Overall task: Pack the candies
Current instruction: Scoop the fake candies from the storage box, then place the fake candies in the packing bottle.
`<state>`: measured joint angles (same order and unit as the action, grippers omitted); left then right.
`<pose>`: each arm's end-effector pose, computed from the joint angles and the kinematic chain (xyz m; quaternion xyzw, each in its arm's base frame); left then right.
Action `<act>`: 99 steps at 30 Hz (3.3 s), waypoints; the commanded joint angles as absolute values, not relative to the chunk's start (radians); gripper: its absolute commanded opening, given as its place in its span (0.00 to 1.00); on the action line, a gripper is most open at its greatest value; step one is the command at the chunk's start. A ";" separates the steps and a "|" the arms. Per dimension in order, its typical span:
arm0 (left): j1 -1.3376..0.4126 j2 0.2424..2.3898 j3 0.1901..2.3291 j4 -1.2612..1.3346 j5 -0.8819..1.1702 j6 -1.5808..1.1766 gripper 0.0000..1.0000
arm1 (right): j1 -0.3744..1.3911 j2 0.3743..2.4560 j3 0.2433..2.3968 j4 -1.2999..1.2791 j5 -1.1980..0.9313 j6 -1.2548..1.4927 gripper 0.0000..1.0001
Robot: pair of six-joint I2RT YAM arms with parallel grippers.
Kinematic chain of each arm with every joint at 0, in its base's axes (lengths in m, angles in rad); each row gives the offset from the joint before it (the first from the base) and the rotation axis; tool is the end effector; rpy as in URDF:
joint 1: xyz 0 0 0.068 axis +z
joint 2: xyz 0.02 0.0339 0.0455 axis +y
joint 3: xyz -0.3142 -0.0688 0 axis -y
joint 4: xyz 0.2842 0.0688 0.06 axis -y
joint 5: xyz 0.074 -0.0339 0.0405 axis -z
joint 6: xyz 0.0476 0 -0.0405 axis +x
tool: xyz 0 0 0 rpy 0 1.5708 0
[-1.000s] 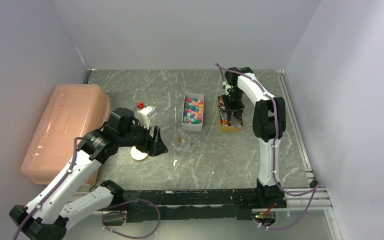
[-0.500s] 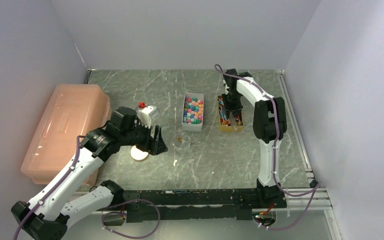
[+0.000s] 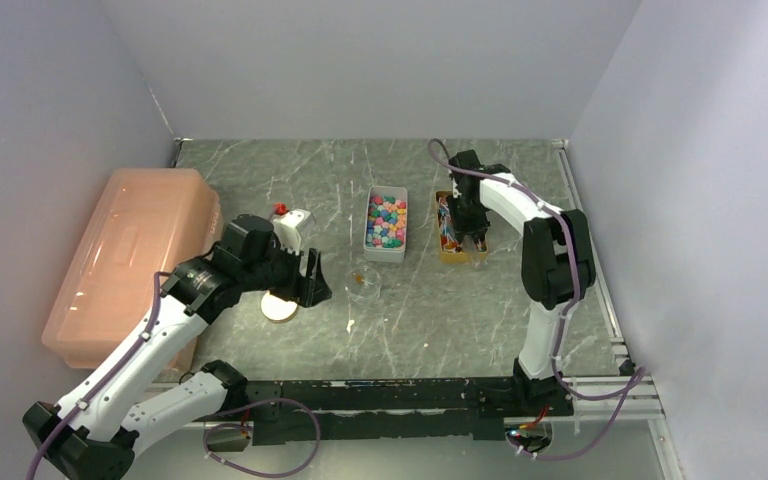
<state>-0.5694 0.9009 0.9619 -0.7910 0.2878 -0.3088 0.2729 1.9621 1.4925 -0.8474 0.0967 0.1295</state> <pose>0.1562 -0.1160 0.3572 0.1754 0.8882 -0.2902 0.3099 0.4354 0.1171 0.2114 -0.0649 0.9887 -0.0217 0.1334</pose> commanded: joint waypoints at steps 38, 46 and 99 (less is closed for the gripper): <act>-0.573 0.872 0.945 -0.783 0.168 -0.333 0.76 | 0.500 1.224 0.982 -0.591 0.259 0.099 0.00; -0.574 0.855 0.946 -0.788 0.150 -0.336 0.75 | 0.609 1.178 1.012 -0.694 0.170 0.059 0.00; -0.573 0.658 0.947 -0.804 0.089 -0.349 0.77 | 0.947 1.904 1.728 -1.414 -0.038 0.121 0.00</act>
<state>-0.5701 0.6712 0.9463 -0.8322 0.0681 -0.3531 0.9417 1.8935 1.6657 -1.3235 -0.0528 0.0837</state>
